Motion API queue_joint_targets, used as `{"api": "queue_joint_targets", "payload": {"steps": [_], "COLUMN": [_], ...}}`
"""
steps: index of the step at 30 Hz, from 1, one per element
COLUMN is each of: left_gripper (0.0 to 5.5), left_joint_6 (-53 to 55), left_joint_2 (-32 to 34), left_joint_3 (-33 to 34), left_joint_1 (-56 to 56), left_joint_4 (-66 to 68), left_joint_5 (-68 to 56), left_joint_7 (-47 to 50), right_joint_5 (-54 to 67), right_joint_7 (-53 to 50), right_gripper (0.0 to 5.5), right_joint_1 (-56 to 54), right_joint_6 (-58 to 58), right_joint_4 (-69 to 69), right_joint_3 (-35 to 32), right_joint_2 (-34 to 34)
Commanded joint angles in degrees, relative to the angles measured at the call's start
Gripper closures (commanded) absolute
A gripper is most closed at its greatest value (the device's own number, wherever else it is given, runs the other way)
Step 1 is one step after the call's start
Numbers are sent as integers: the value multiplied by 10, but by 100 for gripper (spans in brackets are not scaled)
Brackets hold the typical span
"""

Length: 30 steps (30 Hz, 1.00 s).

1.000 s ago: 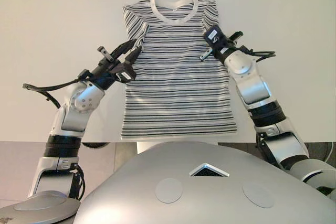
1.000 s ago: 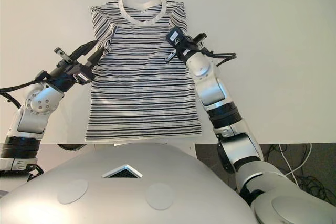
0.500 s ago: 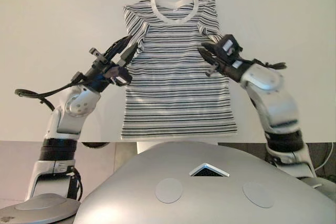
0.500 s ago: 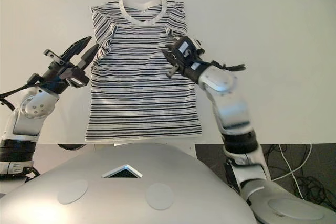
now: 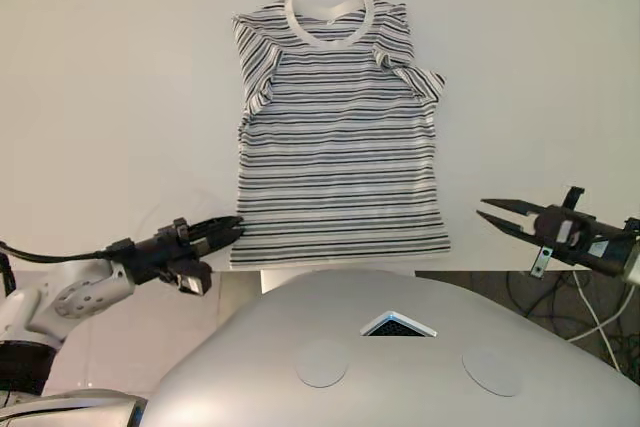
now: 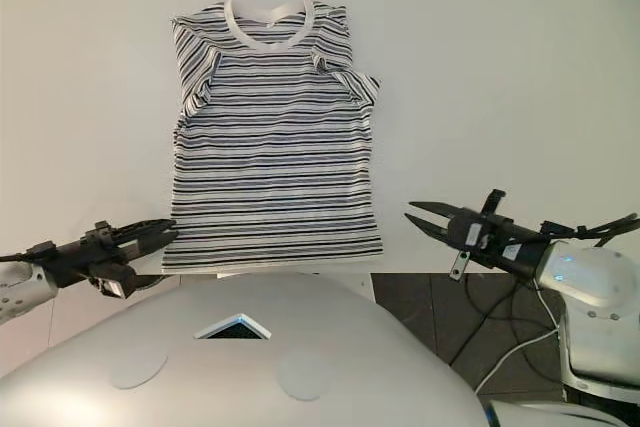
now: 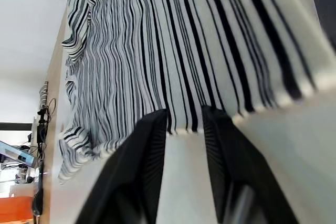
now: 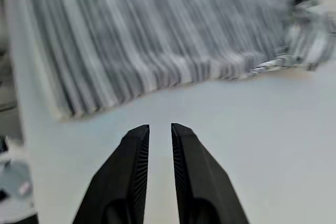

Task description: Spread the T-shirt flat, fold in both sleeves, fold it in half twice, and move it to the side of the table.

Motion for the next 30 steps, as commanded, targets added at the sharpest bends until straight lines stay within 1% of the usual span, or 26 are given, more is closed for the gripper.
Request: {"api": "queue_joint_targets", "payload": {"steps": [1, 3, 4, 7, 11, 19, 24, 25, 26, 28, 30], "left_gripper": [363, 335, 324, 320, 320, 320, 320, 339, 344, 390, 420], "left_joint_6": [-34, -52, -55, -56, -50, 8, 46, 56, 63, 78, 91], "left_joint_2": [21, 12, 6, 3, 8, 27, 56, 61, 66, 70, 71], "left_joint_3": [33, 53, 59, 54, 47, -12, -11, -10, -9, -12, -17], "left_joint_1": [29, 29, 28, 28, 31, 5, 19, 21, 22, 21, 16], "left_joint_4": [16, 8, -2, -27, -47, -147, -194, -204, -211, -223, -233], "left_joint_5": [53, 87, 105, 148, 170, 110, 56, 42, 31, 14, 0], "left_joint_7": [18, 39, 46, 48, 46, -34, -87, -98, -107, -123, -138], "right_joint_5": [-63, -88, -92, -99, -103, -116, -122, -126, -128, -129, -129], "right_joint_7": [-22, -37, -42, -47, -50, -62, -67, -69, -71, -71, -69], "right_gripper": [414, 382, 378, 378, 378, 378, 378, 378, 378, 378, 378], "right_joint_1": [15, 14, 14, 17, 25, -10, -36, -44, -50, -60, -67], "right_joint_6": [-38, -53, -55, -56, -55, -39, -30, -30, -29, -24, -22], "right_joint_4": [16, 23, 20, 10, 2, -19, -22, -21, -20, -22, -23], "right_joint_3": [15, 21, 24, 36, 44, 109, 145, 154, 163, 178, 190], "right_joint_2": [-27, -32, -34, -39, -47, -52, -57, -57, -58, -59, -63]}}
